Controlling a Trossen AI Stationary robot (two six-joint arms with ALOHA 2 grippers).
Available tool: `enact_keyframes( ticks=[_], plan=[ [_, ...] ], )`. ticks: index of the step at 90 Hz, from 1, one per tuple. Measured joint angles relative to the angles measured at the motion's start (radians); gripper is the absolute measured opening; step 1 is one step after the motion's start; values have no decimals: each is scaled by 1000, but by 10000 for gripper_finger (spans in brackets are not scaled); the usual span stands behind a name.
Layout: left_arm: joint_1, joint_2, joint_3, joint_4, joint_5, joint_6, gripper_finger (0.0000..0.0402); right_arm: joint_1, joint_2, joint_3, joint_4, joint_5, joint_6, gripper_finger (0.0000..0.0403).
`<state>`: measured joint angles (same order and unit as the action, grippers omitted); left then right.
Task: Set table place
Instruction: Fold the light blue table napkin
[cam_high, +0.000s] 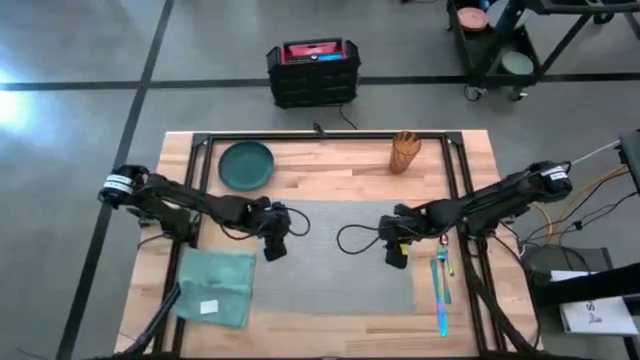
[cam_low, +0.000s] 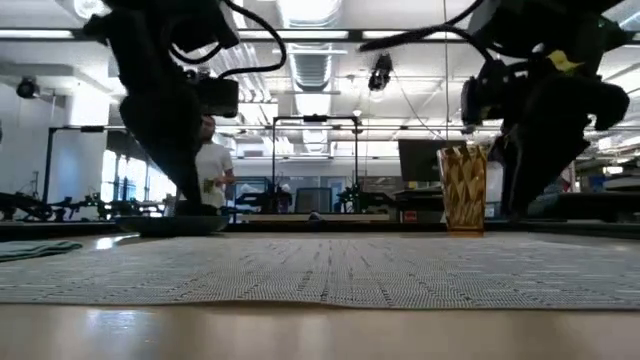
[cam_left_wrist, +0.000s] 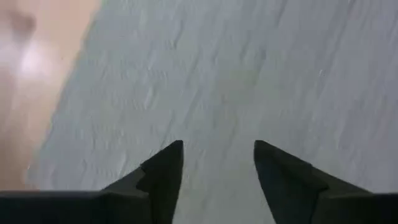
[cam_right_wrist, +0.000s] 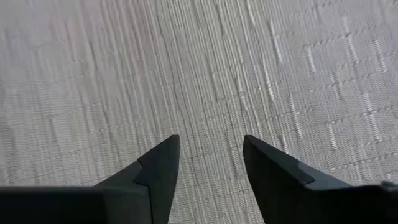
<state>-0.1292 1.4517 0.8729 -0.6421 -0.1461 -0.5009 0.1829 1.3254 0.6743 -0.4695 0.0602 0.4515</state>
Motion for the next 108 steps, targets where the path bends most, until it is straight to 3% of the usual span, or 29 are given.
enact_keyframes(
  ticks=[12,24,59,108],
  plan=[
    [-21,1,15,-98,152,-141,213,0,-4,-2,-1,0,2,158],
    [-108,0,-6,-111,213,-284,207,6,7,-4,-2,1,6,153],
    [-368,4,-31,-138,209,-655,178,36,16,-8,3,-7,13,141],
    [-453,17,-87,-71,154,-833,191,62,17,-8,33,-7,52,157]
  ],
)
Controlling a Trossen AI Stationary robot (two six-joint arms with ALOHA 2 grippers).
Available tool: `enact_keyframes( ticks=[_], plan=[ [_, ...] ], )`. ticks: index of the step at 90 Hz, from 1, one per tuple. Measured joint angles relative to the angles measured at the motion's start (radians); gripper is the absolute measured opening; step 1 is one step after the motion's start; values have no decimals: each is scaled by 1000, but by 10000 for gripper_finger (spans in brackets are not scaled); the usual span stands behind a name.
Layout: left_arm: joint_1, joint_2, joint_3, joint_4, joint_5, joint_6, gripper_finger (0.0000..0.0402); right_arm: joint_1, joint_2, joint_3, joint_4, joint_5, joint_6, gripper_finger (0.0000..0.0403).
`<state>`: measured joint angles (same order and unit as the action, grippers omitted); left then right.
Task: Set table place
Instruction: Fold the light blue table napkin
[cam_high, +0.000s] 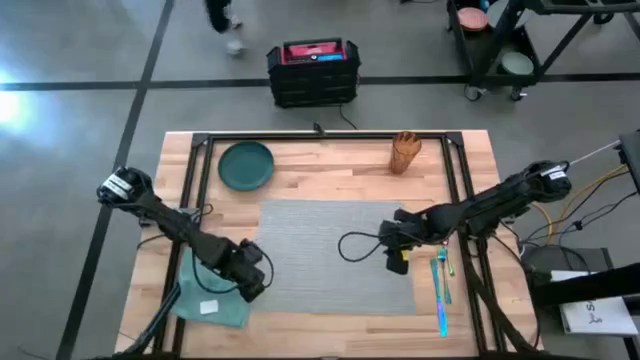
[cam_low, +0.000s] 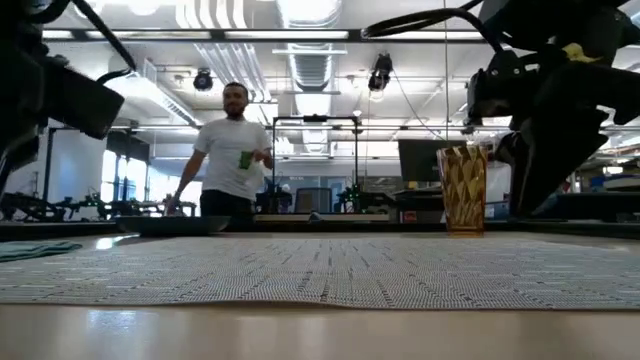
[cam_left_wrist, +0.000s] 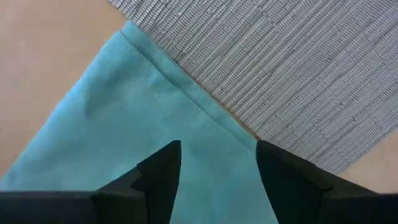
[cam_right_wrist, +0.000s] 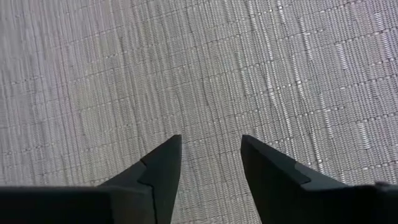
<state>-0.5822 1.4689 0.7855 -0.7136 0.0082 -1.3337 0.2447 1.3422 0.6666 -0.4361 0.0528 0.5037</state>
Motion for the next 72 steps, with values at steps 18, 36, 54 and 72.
enact_keyframes(
  ticks=[18,36,54,72],
  plan=[
    [-9,0,-37,36,0,-34,172,0,0,0,0,0,2,154],
    [-8,0,-66,55,-12,-37,146,0,0,0,0,0,-3,142],
    [-11,-4,-91,97,-18,-29,78,2,0,0,1,1,-4,131],
    [-11,-25,-60,73,-19,33,7,2,0,0,1,0,-7,119]
  ],
)
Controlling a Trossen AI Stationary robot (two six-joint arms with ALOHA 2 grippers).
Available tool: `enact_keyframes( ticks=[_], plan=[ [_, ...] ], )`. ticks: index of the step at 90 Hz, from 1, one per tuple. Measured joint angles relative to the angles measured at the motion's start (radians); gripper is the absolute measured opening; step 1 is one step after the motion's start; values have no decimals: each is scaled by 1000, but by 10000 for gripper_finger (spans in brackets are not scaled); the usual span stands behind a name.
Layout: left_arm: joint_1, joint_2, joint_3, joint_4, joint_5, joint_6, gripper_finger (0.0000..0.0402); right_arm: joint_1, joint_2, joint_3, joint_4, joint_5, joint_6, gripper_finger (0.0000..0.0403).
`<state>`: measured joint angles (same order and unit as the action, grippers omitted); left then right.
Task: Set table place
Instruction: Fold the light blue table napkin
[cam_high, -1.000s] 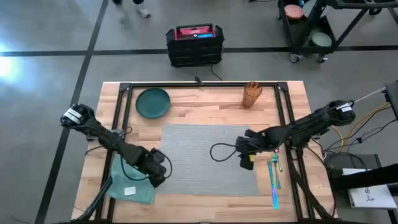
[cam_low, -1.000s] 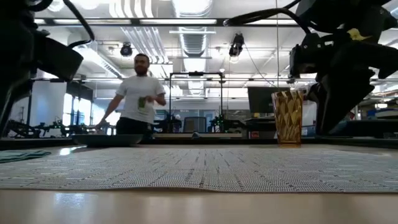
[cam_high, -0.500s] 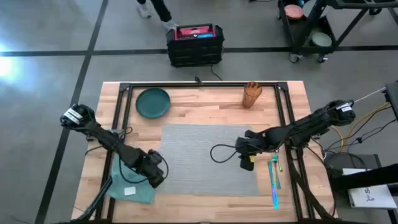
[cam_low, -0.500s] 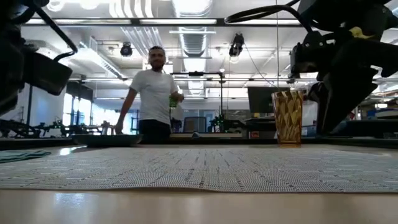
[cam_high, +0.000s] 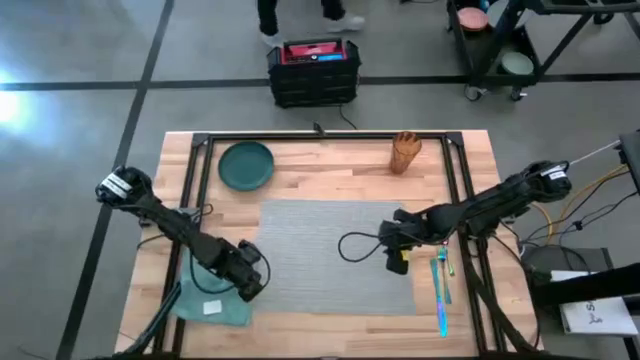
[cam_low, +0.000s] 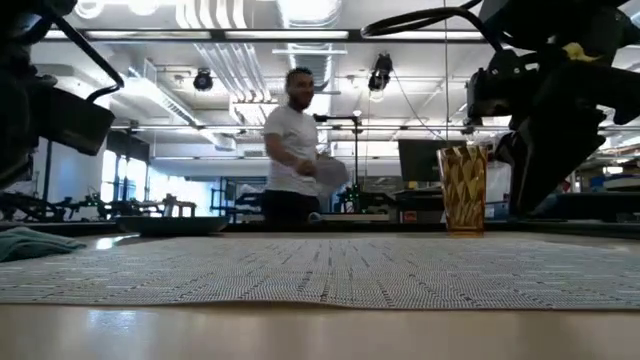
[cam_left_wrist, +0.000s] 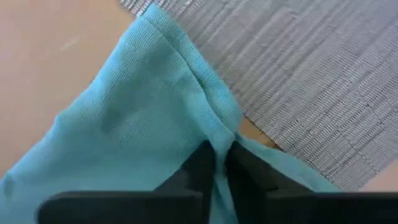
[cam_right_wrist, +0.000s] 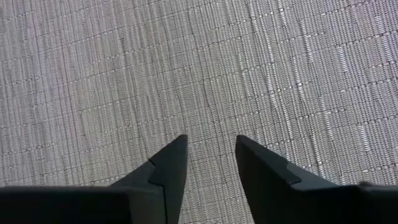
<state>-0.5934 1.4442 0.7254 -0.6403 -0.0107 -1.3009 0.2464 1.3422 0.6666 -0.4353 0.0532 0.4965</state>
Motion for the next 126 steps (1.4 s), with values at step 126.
enact_keyframes(
  ticks=[126],
  plan=[
    [120,-211,196,227,-466,394,0,11,303,169,891,-35,-18,199]
  ],
)
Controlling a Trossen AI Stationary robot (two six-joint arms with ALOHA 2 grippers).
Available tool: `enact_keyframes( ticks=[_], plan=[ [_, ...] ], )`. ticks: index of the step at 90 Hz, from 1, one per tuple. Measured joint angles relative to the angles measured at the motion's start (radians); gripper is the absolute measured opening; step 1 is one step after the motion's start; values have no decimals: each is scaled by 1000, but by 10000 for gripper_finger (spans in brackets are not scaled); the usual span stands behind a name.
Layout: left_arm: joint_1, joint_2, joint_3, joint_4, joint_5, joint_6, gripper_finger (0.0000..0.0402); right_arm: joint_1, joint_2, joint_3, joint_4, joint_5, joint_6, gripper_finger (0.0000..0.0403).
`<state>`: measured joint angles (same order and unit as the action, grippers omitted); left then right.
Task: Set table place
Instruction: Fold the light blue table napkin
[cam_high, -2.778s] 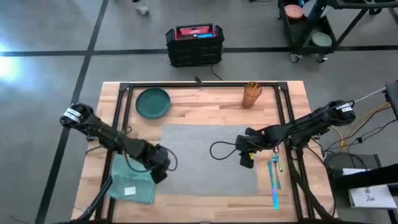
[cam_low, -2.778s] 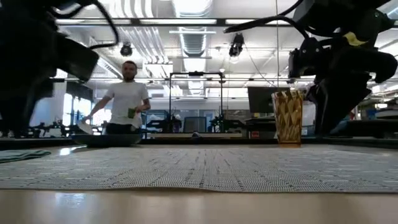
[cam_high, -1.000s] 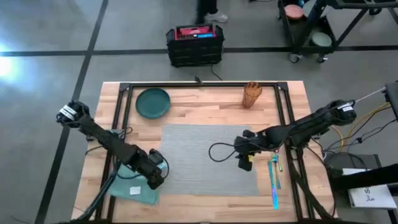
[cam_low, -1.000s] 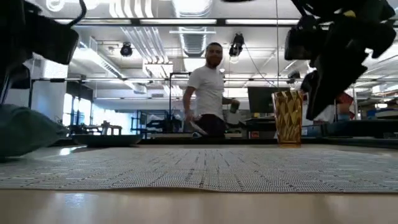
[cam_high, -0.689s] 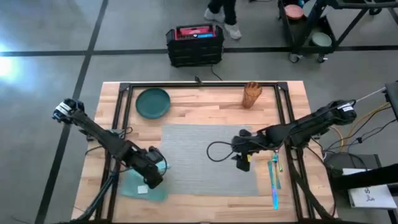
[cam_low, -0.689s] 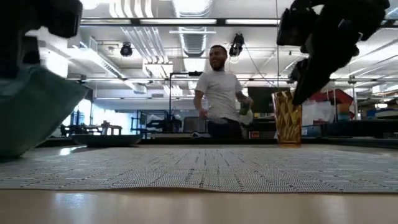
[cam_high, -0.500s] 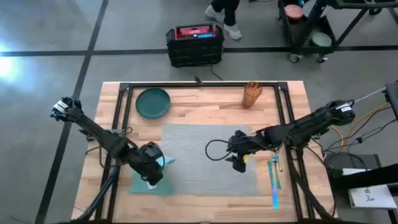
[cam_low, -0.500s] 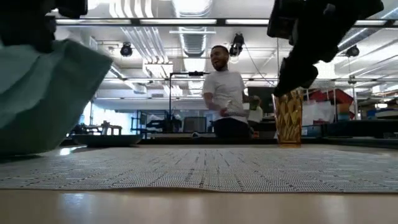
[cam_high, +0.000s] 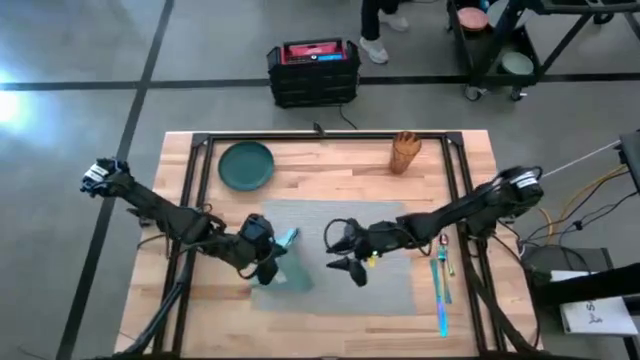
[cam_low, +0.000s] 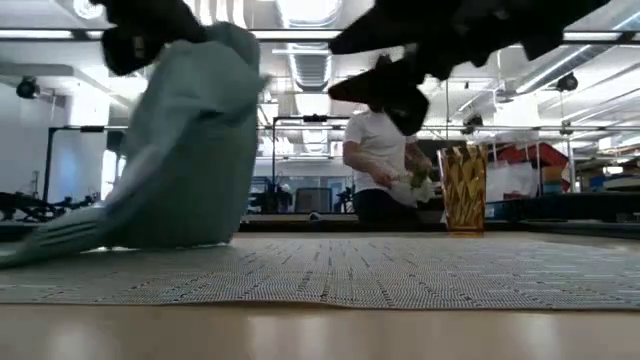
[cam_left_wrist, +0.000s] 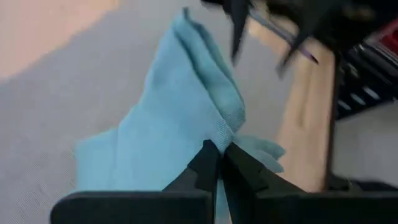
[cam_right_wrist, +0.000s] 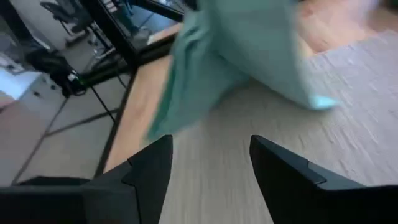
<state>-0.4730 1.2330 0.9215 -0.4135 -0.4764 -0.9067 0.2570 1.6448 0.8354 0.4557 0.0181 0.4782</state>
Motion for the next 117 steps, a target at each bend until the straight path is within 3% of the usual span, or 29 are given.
enact_keyframes(
  ticks=[14,44,74,97,117],
  plan=[
    [43,27,0,24,-24,22,0,3,76,55,-21,-3,23,193],
    [48,38,0,73,-23,68,1,-21,91,104,-103,36,-19,157],
    [50,36,0,85,-38,95,1,-24,112,106,-84,35,-8,89],
    [50,36,0,92,-58,110,2,-31,134,105,-93,39,-89,6],
    [50,34,0,92,-58,113,2,-29,29,106,-303,167,-213,0]
  ],
)
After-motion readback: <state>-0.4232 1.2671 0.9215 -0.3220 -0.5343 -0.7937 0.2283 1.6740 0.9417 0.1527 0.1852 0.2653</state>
